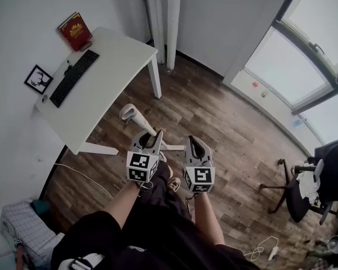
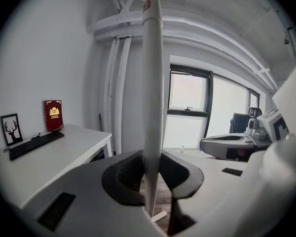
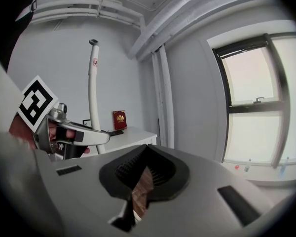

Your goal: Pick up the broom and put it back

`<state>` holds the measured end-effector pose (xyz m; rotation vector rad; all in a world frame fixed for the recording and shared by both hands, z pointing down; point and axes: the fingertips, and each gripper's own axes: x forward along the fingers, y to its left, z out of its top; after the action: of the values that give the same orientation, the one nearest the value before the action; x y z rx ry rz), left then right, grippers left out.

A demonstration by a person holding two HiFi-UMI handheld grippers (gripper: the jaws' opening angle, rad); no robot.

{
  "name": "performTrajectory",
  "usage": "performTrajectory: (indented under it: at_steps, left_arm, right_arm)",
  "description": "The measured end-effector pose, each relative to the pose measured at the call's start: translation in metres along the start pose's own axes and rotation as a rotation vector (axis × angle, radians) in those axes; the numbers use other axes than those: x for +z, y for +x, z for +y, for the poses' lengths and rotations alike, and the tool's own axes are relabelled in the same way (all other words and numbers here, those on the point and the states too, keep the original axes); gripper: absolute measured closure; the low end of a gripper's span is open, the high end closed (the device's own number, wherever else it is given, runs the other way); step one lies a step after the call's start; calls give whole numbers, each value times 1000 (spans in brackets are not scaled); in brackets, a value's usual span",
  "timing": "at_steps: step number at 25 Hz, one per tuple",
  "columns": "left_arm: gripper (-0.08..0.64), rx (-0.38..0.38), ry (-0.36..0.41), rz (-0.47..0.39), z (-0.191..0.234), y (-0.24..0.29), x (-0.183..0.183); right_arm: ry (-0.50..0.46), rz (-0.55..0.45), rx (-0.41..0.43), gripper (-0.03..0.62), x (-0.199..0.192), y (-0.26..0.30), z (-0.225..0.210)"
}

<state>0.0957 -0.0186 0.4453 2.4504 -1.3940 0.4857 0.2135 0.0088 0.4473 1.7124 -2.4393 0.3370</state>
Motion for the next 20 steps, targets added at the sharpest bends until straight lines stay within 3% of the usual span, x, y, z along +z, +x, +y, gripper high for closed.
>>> performTrajectory:
  at_steps: [9,20]
  left_arm:
    - [477,6,-79,75,13,64,-22]
    - [477,39,-226,131,60,122,-30]
  right_arm:
    - [-36,70,30,571,1,62,-34]
    - [-105,141,153,571,11,173,-34]
